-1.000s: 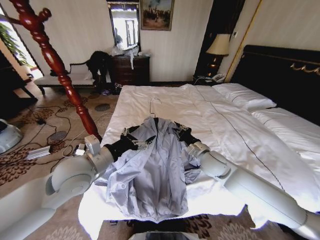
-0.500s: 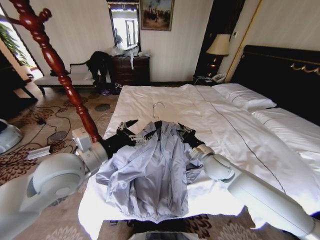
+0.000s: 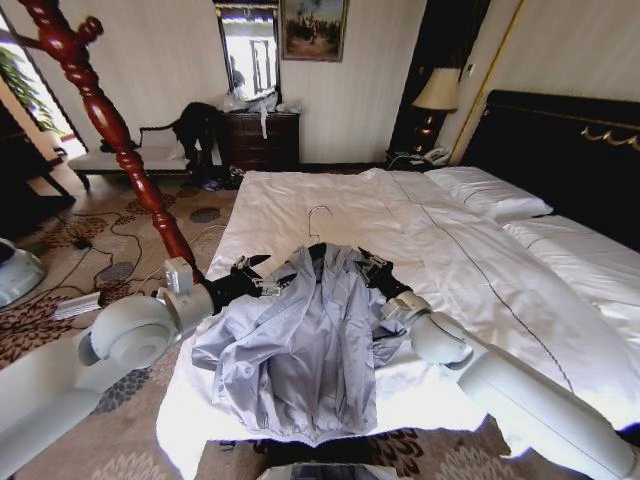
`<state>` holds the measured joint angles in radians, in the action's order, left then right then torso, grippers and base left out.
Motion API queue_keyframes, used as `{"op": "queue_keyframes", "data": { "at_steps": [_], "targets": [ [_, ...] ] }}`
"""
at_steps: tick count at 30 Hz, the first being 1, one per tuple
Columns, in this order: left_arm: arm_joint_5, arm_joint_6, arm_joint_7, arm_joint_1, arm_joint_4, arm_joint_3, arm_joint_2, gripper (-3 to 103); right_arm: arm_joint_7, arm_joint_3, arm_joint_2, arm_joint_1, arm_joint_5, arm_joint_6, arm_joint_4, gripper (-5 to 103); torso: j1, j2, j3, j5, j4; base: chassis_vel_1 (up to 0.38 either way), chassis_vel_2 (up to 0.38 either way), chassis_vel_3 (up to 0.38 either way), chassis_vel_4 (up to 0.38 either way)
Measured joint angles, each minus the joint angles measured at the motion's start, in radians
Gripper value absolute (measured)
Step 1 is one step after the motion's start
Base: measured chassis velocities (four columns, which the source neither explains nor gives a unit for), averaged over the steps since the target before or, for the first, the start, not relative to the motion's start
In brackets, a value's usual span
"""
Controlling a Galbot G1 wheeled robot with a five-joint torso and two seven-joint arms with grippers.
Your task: Pick up the clothes from the bed and hang them on the clothes hanger.
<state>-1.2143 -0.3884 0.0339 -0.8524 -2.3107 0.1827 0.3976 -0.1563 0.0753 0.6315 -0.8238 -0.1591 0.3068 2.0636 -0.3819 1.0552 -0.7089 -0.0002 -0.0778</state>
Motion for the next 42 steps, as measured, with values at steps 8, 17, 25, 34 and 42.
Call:
{"op": "queue_keyframes", "data": {
  "at_steps": [8,17,25,34,42],
  "targets": [
    [-0.005,0.007,-0.048,0.014,0.056,-0.022,0.019,87,0.000,0.007,-0.009,0.006,-0.015,-0.037,0.005,18,0.000,0.000,0.000,0.0001,-0.0001,0.000,0.000,0.000,0.000],
    [0.013,0.011,-0.056,0.038,0.085,-0.060,0.051,77,0.003,0.034,0.000,0.036,-0.035,-0.047,0.002,18,0.000,0.000,0.000,0.0001,-0.0002,0.000,0.000,0.000,0.000],
    [0.015,0.022,-0.068,0.036,0.094,-0.082,0.056,44,0.004,0.055,0.017,0.056,-0.038,-0.045,-0.011,18,0.000,0.000,0.000,0.0002,0.0000,0.000,0.000,0.000,0.000],
    [0.019,0.041,-0.084,0.052,0.102,-0.133,0.078,23,0.003,0.049,0.026,0.050,-0.038,-0.057,-0.015,18,0.000,0.000,0.000,0.0002,-0.0001,0.000,0.000,0.000,0.000],
    [0.009,0.051,-0.080,0.041,0.084,-0.140,0.089,22,-0.010,0.042,0.038,0.047,-0.042,-0.100,-0.021,19,0.000,0.000,0.000,0.0002,-0.0001,0.000,0.000,0.000,0.000]
  ]
}}
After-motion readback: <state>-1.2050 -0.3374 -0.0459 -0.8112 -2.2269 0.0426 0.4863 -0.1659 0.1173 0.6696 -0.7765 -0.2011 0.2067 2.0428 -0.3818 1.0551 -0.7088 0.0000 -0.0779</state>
